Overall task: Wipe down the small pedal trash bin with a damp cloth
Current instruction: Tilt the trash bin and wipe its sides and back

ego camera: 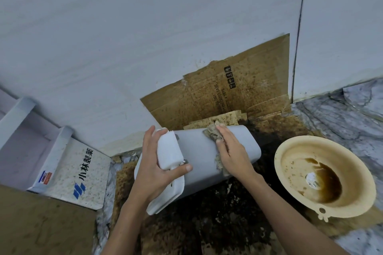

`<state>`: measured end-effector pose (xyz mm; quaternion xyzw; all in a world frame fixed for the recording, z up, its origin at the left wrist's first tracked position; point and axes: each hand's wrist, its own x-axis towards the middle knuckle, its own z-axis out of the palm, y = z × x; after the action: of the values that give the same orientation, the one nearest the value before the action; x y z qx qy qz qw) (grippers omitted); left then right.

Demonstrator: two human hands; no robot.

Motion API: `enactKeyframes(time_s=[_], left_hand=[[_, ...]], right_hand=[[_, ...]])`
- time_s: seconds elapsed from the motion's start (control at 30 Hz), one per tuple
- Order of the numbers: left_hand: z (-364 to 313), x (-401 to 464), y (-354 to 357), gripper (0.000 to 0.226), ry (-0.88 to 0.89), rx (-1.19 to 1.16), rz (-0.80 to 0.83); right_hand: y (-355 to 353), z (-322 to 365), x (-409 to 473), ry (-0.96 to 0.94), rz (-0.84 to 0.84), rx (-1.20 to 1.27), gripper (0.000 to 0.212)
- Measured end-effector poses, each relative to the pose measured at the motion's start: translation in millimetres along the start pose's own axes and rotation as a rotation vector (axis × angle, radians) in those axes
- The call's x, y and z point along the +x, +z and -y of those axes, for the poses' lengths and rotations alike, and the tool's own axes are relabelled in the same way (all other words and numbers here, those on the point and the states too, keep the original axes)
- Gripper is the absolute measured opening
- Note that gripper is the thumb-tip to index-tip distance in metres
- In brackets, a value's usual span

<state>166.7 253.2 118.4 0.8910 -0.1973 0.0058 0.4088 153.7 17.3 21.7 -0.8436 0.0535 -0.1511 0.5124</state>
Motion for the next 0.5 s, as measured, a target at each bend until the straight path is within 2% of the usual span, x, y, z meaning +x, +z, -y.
enactKeyframes(time_s=[0.1,0.2,0.27,0.33,0.5], left_hand=[[-3.0,3.9,-0.3,0.086,0.005,-0.03,-0.046],[-7.7,11.2,2.7,0.061,-0.029,-0.058,-0.148],[-9.4,11.9,2.5,0.054,-0.1,-0.095,-0.194],[-8.9,5.5,-2.9,0.052,-0.112,-0.091,-0.16],[2.6,-21.1,-14.6,0.051,0.161,0.04,0.107]], right_hand=[[8.2,21.0,19.9,0.038,-0.007,0.006,0.042],[25.9,48.8,18.1,-0.108,0.082,0.005,0.041],[32.8,49.8,0.8,-0.194,0.116,-0.022,0.044],[30.7,37.8,-18.2,-0.192,0.082,-0.042,0.047],[16.0,2.0,-38.6,0.04,-0.094,-0.059,0.046]])
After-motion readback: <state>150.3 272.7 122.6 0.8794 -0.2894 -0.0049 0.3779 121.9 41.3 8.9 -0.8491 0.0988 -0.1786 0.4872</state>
